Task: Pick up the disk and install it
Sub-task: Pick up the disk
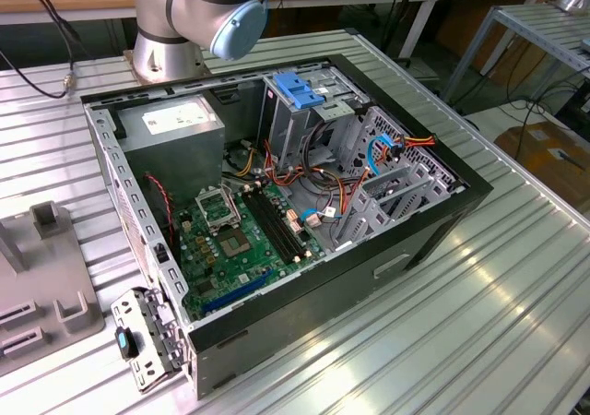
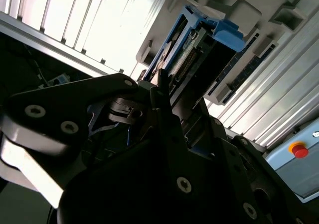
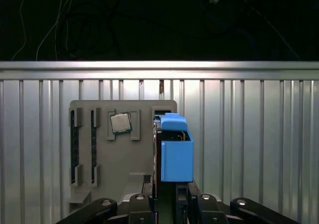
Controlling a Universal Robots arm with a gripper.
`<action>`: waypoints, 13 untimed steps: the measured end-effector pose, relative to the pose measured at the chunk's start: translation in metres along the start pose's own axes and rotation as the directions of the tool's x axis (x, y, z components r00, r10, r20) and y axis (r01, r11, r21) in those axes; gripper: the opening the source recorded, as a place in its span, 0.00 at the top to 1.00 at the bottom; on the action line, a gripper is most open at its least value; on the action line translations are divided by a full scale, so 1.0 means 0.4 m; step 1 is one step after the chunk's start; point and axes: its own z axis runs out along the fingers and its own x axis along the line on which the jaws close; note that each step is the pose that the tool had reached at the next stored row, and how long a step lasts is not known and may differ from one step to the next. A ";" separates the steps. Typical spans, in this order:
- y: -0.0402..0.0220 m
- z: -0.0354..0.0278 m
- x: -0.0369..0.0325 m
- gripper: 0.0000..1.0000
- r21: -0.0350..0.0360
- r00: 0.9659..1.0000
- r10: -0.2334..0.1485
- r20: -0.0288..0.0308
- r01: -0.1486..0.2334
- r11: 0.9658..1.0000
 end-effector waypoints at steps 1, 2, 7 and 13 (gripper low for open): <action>0.000 -0.001 0.000 0.65 0.000 1.000 0.000 0.000 0.000 1.000; 0.000 -0.002 0.000 0.65 0.000 1.000 0.000 0.000 0.000 1.000; 0.000 -0.004 0.000 0.65 0.000 1.000 0.000 0.000 0.000 1.000; 0.000 -0.004 0.000 0.65 0.000 1.000 0.000 0.000 0.000 1.000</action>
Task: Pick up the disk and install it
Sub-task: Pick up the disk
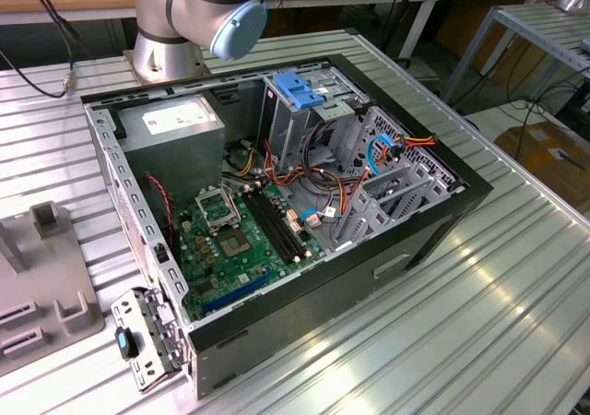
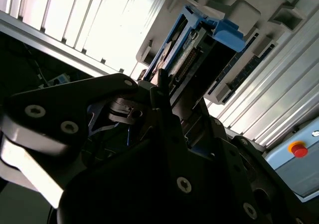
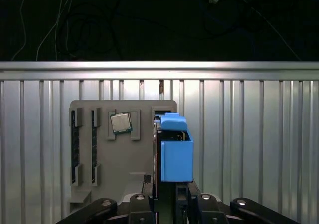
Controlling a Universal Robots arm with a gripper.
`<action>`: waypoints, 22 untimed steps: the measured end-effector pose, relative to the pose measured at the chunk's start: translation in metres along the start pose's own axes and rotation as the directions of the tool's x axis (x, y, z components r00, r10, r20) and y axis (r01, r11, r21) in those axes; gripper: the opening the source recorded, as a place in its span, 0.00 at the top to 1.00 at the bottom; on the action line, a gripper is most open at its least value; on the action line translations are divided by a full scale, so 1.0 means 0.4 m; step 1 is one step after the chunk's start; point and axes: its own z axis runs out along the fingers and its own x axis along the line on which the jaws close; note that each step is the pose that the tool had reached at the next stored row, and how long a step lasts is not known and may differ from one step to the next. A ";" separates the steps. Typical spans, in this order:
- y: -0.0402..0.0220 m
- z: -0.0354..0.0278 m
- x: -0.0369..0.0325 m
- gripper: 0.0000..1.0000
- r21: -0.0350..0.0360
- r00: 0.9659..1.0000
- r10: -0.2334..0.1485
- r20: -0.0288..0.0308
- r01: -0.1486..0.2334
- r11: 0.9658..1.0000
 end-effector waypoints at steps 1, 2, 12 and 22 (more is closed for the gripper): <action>0.000 -0.001 0.000 0.65 0.000 1.000 0.000 0.000 0.000 1.000; 0.000 -0.002 0.000 0.65 0.000 1.000 0.000 0.000 0.000 1.000; 0.000 -0.031 0.001 0.65 0.000 1.000 0.000 0.000 0.000 1.000; 0.000 -0.041 0.001 0.65 0.000 1.000 0.000 0.000 0.000 1.000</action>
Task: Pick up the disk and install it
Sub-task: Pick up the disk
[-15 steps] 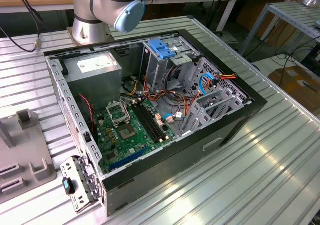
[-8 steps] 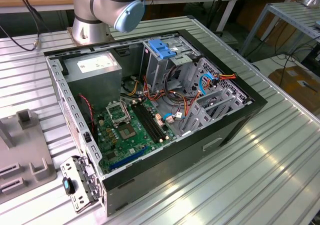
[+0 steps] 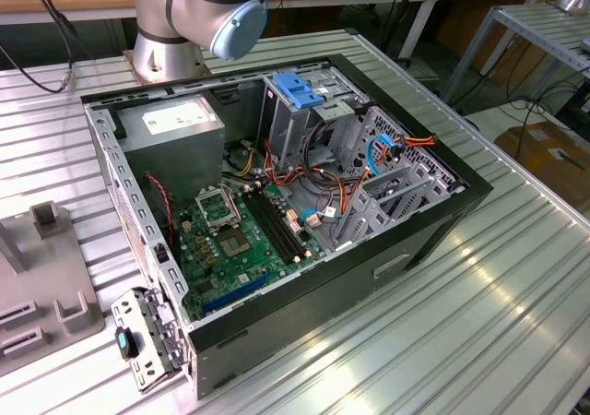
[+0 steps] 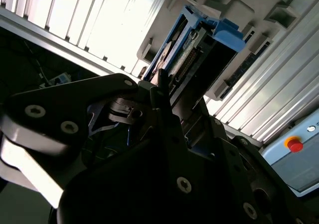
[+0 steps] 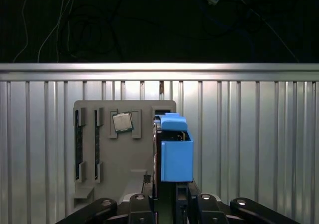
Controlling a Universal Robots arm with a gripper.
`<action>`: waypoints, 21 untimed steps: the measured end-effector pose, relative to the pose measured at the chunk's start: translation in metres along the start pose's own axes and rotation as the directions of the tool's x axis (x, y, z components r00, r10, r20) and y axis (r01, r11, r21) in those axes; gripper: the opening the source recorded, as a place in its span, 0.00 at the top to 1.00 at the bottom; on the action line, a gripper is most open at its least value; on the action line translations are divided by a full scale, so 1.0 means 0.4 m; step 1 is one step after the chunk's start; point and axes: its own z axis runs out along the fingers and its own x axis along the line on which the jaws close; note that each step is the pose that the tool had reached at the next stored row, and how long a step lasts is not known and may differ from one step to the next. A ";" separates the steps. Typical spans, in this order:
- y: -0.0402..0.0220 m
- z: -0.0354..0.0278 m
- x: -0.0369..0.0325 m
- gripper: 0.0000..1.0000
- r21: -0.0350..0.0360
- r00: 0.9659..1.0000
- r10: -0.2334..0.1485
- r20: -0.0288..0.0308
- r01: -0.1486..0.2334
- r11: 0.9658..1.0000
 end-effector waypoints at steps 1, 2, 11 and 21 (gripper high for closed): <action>0.000 0.000 0.000 0.65 0.000 1.000 0.000 0.000 0.000 1.000; 0.000 0.000 0.000 0.65 0.000 1.000 0.000 0.000 0.000 1.000; 0.000 -0.001 0.000 0.65 0.000 1.000 0.000 0.000 0.000 1.000; 0.000 -0.033 0.001 0.65 0.000 1.000 0.000 0.000 0.000 1.000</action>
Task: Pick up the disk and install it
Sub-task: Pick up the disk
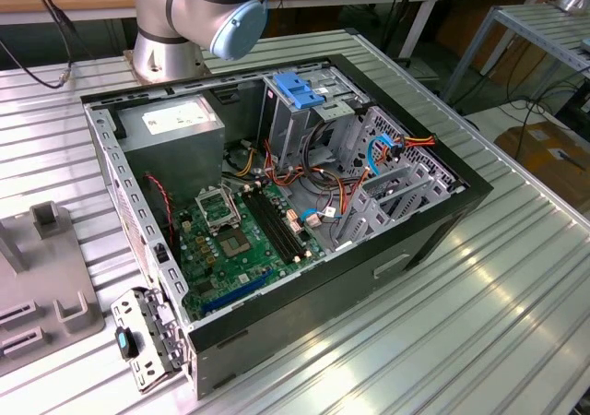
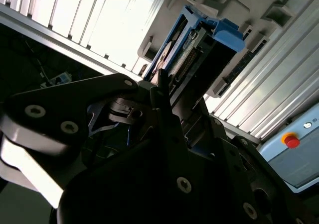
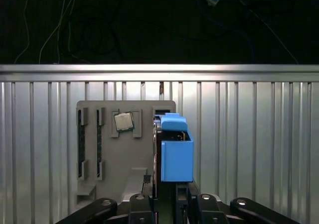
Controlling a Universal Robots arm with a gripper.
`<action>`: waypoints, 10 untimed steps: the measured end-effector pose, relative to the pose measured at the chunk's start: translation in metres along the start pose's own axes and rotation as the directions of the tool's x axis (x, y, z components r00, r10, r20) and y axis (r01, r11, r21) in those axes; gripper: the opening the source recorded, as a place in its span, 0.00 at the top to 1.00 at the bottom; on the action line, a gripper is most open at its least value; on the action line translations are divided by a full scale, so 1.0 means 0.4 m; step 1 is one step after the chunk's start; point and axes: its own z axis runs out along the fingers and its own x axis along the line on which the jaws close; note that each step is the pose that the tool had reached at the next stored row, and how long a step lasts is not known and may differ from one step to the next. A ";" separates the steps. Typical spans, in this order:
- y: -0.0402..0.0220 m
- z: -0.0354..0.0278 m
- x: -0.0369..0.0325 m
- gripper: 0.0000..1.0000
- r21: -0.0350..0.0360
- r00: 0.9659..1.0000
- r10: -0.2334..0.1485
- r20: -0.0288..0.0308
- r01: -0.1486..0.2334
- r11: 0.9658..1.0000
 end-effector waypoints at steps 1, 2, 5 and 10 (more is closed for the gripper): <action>0.000 -0.001 0.000 0.65 0.000 1.000 0.000 0.000 0.000 1.000; 0.000 -0.002 0.000 0.65 0.000 1.000 0.000 0.000 0.000 1.000; 0.000 -0.004 0.000 0.65 0.000 1.000 0.000 0.000 0.000 1.000; 0.000 -0.008 0.000 0.65 0.000 1.000 0.000 0.000 0.000 1.000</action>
